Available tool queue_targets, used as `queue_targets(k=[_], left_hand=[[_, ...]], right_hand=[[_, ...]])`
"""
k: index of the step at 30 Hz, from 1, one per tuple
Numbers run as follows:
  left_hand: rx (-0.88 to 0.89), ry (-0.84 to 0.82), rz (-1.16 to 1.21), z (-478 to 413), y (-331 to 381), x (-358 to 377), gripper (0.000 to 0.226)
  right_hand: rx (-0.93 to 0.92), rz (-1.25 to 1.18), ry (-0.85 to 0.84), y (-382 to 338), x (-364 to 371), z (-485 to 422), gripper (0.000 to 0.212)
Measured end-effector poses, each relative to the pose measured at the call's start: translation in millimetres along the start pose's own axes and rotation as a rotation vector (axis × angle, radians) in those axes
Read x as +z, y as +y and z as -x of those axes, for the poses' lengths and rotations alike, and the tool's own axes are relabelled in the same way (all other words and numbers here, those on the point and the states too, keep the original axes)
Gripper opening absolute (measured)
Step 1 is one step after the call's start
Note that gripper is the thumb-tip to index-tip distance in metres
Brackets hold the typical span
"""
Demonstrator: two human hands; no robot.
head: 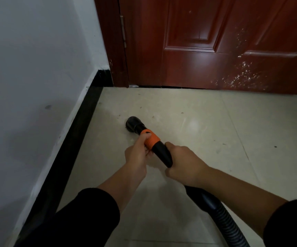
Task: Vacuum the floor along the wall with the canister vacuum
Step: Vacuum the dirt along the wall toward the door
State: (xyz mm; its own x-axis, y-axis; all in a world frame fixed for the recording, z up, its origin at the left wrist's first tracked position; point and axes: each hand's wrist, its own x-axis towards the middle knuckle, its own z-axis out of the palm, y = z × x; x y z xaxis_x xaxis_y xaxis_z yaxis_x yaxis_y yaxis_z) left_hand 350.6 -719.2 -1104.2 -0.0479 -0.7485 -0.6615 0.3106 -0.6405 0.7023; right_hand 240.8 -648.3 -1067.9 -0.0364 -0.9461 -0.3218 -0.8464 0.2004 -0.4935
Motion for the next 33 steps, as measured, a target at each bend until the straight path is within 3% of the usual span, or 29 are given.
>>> queue_targets(k=[4, 11, 16, 26, 33], left_hand=[[0.005, 0.011, 0.009, 3.1, 0.4, -6.7, 0.029], [0.028, -0.005, 0.045, 5.3, 0.6, -22.4, 0.032], [0.02, -0.016, 0.062, -3.7, 4.6, -24.0, 0.043], [0.003, -0.053, 0.045, -20.2, 11.1, 12.3, 0.04], [0.0, -0.047, 0.059, -31.6, 15.9, 28.8, 0.027]], right_hand=[[-0.055, 0.286, 0.079, -6.1, 12.2, 13.2, 0.031], [-0.182, 0.217, 0.023, -1.5, 4.0, 13.3, 0.035], [-0.243, 0.294, 0.132, -6.6, 7.0, 14.6, 0.049], [-0.094, 0.166, 0.274, 2.2, -1.3, -3.9, 0.022], [-0.028, 0.086, 0.301, 8.3, -8.1, -24.5, 0.022]])
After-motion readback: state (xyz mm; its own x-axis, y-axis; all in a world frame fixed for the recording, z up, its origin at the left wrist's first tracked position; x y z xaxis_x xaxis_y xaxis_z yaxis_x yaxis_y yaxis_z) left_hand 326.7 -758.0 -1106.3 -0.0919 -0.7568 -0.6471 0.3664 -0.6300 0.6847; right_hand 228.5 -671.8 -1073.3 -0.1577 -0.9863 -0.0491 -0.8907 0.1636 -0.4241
